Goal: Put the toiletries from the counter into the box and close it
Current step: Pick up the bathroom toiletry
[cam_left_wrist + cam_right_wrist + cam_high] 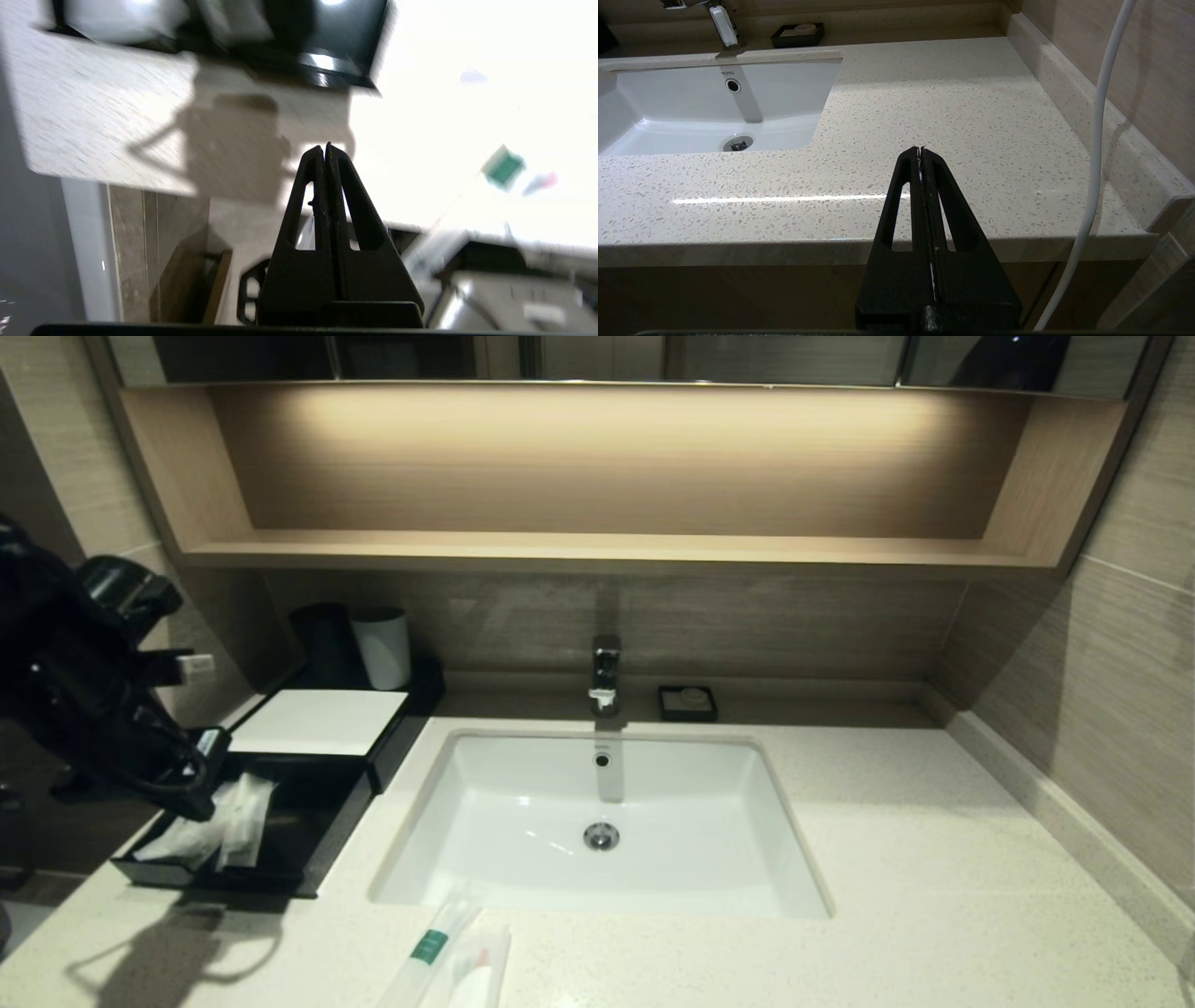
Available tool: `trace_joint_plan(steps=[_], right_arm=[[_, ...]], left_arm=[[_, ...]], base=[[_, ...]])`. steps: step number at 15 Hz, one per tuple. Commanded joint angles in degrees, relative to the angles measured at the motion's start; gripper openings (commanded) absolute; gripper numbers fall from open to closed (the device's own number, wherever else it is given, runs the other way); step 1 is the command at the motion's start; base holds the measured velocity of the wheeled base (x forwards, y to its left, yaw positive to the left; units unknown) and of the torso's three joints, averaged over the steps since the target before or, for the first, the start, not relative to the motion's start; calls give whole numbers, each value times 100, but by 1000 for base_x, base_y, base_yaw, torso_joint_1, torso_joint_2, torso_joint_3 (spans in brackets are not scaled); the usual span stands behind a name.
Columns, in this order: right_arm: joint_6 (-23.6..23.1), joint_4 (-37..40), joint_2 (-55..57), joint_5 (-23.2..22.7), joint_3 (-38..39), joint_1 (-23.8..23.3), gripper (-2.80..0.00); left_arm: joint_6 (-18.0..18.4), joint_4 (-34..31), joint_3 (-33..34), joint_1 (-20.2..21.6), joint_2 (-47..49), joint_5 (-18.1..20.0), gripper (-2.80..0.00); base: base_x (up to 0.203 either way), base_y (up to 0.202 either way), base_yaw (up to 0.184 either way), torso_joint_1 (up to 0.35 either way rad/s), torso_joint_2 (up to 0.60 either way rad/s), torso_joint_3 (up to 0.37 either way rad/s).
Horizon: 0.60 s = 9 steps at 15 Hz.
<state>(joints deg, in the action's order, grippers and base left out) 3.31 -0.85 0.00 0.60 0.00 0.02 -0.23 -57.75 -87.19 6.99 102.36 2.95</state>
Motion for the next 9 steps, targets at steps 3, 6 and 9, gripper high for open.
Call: trace_joint_plan(steps=[3,6,9], right_arm=[[3,-3,9,1,0,3,-280],[3,-3,1,1,0,-2,-280],[3,-3,6,1,0,-2,-280]], left_arm=[[-185,-1528,422,-1760,-1163,249,-280],[-487,-2223,869,-2354,-1519,477,-280],[-796,-2146,1610,-2729,-1826,502,-280]], base=[[0,0,0,0,0,0],[0,0,0,0,0,0],[0,0,0,0,0,0]])
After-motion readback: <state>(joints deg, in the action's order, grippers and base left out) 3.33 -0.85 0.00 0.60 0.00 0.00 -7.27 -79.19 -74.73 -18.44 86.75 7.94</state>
